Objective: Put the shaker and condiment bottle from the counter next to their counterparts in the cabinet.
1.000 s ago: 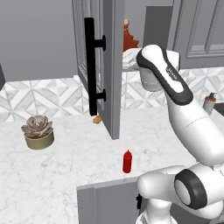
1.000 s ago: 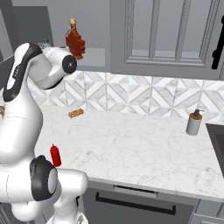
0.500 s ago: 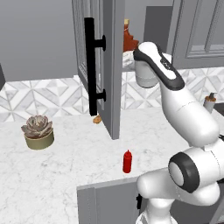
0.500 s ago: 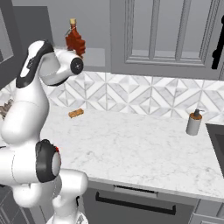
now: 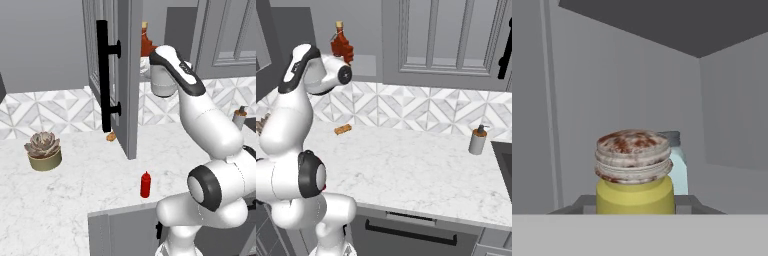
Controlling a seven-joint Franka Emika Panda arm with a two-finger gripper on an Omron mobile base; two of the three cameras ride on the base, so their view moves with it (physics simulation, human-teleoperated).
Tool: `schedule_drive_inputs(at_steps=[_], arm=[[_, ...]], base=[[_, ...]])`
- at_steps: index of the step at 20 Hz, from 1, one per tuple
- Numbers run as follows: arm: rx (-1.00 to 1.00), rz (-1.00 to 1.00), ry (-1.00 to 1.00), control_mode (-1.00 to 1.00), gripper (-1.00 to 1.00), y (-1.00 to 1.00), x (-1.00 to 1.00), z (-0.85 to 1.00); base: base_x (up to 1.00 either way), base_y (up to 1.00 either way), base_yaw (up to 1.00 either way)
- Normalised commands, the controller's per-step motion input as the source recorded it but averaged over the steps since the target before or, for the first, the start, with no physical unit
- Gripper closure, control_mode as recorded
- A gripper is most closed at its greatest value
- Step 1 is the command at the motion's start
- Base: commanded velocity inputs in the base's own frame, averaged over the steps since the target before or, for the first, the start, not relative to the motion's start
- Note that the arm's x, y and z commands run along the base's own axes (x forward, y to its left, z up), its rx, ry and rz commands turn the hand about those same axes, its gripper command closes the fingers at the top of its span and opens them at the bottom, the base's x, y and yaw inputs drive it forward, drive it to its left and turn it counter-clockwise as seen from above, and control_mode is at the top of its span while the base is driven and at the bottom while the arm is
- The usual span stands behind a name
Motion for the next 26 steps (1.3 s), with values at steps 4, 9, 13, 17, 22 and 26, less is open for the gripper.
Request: schedule_drive_inputs(at_steps=[4, 9, 13, 17, 22, 26], arm=[[0.00, -0.01, 0.00, -1.00, 1.00, 0.14, 0.10, 0.16], [0.00, 0.00, 0.00, -1.00, 1.00, 0.10, 0.16, 0.01], [0.00, 0.00, 0.00, -1.00, 1.00, 0.14, 0.21, 0.00], [-0.01, 0.00, 0.02, -1.00, 1.00, 0.11, 0.18, 0.00], [-0.09, 0.00, 0.07, -1.00, 1.00, 0.00, 0.12, -0.01], [0.00, 0.00, 0.00, -1.00, 1.00, 0.02, 0.15, 0.00]], base=[[0.00, 0.00, 0.00], [0.00, 0.00, 0.00], [0.00, 0.00, 0.00], [0.00, 0.00, 0.00], [0.00, 0.00, 0.00], [0.00, 0.00, 0.00]])
